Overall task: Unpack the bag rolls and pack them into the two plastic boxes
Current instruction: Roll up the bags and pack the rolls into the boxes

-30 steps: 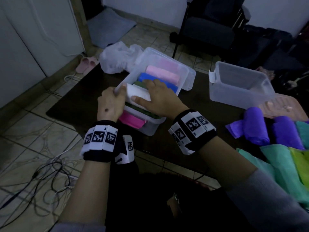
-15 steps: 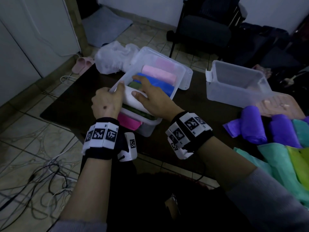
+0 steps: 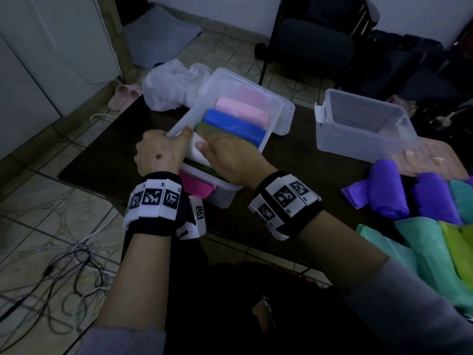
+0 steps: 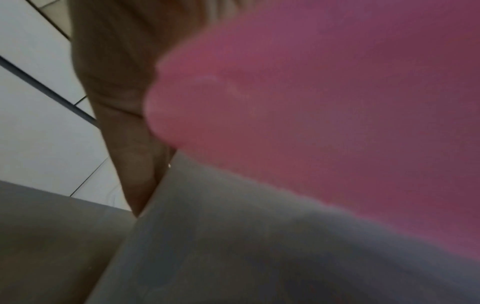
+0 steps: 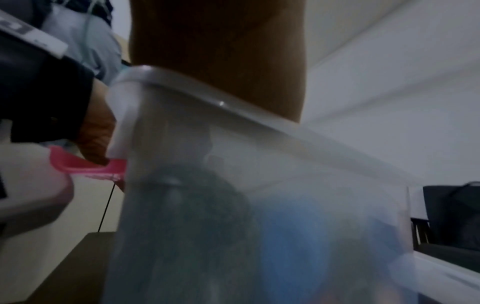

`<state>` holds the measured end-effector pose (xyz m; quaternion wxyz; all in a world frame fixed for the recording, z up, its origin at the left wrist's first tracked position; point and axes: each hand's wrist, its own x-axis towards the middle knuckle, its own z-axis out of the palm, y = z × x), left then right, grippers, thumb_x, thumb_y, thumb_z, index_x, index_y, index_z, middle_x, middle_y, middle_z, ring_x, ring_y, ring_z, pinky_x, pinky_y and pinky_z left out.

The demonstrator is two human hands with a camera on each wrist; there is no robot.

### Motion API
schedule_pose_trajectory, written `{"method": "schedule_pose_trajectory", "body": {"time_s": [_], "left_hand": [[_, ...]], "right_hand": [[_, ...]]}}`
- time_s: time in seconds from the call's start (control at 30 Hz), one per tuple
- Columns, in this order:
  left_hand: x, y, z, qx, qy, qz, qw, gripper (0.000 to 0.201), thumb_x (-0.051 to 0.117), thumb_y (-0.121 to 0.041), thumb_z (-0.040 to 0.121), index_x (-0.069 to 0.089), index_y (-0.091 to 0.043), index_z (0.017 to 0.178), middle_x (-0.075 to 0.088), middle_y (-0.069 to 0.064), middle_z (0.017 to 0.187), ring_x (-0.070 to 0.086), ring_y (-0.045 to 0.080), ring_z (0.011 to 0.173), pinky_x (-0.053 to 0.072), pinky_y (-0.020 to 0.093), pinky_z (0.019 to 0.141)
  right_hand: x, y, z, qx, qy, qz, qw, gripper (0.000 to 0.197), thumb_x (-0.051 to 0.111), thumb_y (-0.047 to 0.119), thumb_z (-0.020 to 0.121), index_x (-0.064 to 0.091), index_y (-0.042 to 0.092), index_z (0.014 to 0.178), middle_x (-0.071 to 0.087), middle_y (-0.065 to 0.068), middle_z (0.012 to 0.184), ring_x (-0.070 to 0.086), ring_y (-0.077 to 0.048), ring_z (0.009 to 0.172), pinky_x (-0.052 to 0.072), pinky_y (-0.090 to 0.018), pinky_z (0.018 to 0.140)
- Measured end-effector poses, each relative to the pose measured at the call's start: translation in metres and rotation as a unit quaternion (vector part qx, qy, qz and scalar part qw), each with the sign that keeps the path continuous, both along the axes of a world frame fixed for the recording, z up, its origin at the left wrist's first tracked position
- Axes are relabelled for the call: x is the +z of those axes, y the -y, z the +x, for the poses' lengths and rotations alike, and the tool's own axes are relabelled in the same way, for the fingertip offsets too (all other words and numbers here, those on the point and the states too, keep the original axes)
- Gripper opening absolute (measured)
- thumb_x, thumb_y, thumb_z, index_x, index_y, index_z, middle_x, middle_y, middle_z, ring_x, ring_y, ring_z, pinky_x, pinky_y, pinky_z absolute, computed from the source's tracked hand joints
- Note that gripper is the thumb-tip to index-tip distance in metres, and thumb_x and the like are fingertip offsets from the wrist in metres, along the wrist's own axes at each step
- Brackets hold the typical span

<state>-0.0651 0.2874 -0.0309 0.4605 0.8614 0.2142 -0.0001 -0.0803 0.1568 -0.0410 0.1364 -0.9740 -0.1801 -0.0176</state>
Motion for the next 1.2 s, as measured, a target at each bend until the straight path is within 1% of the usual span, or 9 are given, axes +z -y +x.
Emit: {"method": "schedule_pose_trajectory", "body": {"time_s": [0.27,0.37,0.47,0.53,0.67,0.77,0.87,0.97,1.2], "left_hand": [[-0.002,0.005,0.000,0.004,0.001,0.031,1.000,0.052,0.061,-0.050,0.080,0.063,-0.009,0.111,0.061,0.014,0.116,0.058,0.034,0.105,0.040,0.033,0.073],[0.000,0.004,-0.002,-0.021,-0.003,0.041,0.999,0.052,0.056,-0.048,0.083,0.060,-0.007,0.115,0.057,0.017,0.120,0.054,0.037,0.110,0.041,0.036,0.079],[0.007,0.011,-0.009,-0.070,0.103,0.095,0.988,0.050,0.054,-0.043,0.080,0.058,-0.006,0.114,0.049,0.020,0.129,0.046,0.038,0.118,0.041,0.042,0.093],[0.021,0.029,-0.022,-0.077,0.217,0.106,0.967,0.039,0.055,-0.028,0.086,0.056,-0.008,0.119,0.039,0.015,0.139,0.037,0.031,0.129,0.032,0.034,0.103],[0.049,0.087,-0.054,-0.190,0.318,0.086,0.925,0.031,0.051,-0.020,0.091,0.055,-0.013,0.121,0.045,0.006,0.135,0.041,0.017,0.126,0.024,0.012,0.095],[0.039,0.142,-0.062,-0.316,0.253,0.079,0.911,0.032,0.052,-0.023,0.092,0.053,-0.016,0.123,0.048,0.003,0.132,0.044,0.015,0.122,0.025,0.014,0.092],[0.013,0.194,-0.067,-0.423,0.112,0.180,0.881,0.045,0.052,-0.036,0.092,0.045,-0.019,0.133,0.027,0.009,0.149,0.028,0.024,0.137,0.028,0.037,0.108],[-0.017,0.228,-0.069,-0.507,-0.032,0.274,0.817,0.063,0.047,-0.047,0.092,0.027,-0.019,0.145,-0.005,0.010,0.157,-0.001,0.034,0.144,0.010,0.051,0.114],[-0.057,0.252,-0.081,-0.513,-0.182,0.323,0.774,0.080,0.045,-0.052,0.091,0.000,-0.024,0.151,-0.017,0.010,0.156,-0.013,0.038,0.142,0.010,0.062,0.112]], "right_hand": [[0.004,0.001,-0.002,0.021,-0.042,-0.088,0.995,0.047,0.024,0.026,0.104,0.028,0.005,0.145,0.033,-0.013,0.150,0.036,-0.028,0.134,0.031,-0.039,0.107],[-0.001,0.000,0.001,-0.004,-0.054,0.040,0.998,0.050,0.031,0.034,0.101,0.038,0.006,0.141,0.047,-0.014,0.140,0.045,-0.029,0.127,0.035,-0.042,0.104],[0.007,0.008,-0.011,-0.041,0.005,0.216,0.976,0.046,0.039,0.031,0.100,0.043,0.006,0.138,0.046,-0.014,0.141,0.041,-0.025,0.131,0.026,-0.031,0.111],[0.017,0.026,-0.026,-0.086,0.051,0.300,0.949,0.042,0.044,0.022,0.099,0.044,0.003,0.137,0.045,-0.014,0.142,0.038,-0.023,0.132,0.023,-0.024,0.107],[0.017,0.089,-0.057,-0.204,0.135,0.290,0.925,0.033,0.051,0.020,0.095,0.052,0.011,0.127,0.052,-0.008,0.131,0.047,-0.018,0.121,0.040,-0.032,0.102],[0.016,0.154,-0.087,-0.344,0.143,0.202,0.906,0.033,0.052,0.018,0.093,0.052,0.017,0.126,0.050,-0.004,0.131,0.045,-0.015,0.123,0.034,-0.023,0.099],[0.017,0.215,-0.127,-0.511,0.099,0.082,0.850,0.040,0.048,0.018,0.091,0.047,0.017,0.131,0.043,-0.010,0.136,0.037,-0.027,0.128,0.033,-0.042,0.101],[0.014,0.262,-0.169,-0.643,0.036,0.013,0.765,0.045,0.050,0.016,0.086,0.043,0.010,0.130,0.038,-0.018,0.134,0.033,-0.036,0.127,0.032,-0.052,0.098],[0.001,0.318,-0.230,-0.745,-0.096,0.006,0.660,0.053,0.053,0.019,0.088,0.033,0.010,0.137,0.031,-0.021,0.141,0.029,-0.038,0.131,0.027,-0.051,0.104]]}}
